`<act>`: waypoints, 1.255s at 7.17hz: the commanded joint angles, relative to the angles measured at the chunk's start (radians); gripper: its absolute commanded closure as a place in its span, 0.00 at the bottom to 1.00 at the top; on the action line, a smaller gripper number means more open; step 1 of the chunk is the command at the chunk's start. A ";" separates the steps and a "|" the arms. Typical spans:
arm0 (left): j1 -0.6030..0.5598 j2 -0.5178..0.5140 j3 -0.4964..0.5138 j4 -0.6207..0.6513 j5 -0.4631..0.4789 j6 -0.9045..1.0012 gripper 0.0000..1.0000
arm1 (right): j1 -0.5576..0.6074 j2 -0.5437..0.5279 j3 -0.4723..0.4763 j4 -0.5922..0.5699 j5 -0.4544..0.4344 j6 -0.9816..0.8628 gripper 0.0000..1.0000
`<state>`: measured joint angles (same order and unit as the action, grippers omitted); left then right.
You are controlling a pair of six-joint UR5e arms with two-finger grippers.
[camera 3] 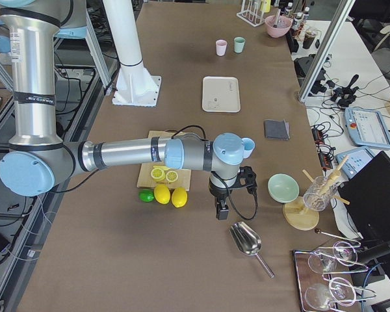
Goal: Place all cups on tray
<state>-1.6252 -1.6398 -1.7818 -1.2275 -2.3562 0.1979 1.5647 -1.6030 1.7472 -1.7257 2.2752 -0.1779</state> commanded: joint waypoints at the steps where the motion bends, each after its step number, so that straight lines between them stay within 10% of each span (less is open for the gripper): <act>1: 0.007 0.006 0.002 -0.001 0.011 0.002 0.02 | 0.000 0.000 0.000 0.000 0.000 0.000 0.00; 5: 0.004 -0.005 -0.080 -0.019 0.018 -0.005 0.02 | 0.001 0.011 0.011 0.011 -0.006 0.000 0.00; 9: 0.001 -0.030 -0.023 -0.394 0.015 -0.012 0.02 | 0.041 0.018 0.115 0.118 0.006 0.142 0.00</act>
<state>-1.6234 -1.6508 -1.8516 -1.4833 -2.3420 0.1892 1.5883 -1.5787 1.8547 -1.6428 2.2676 -0.1279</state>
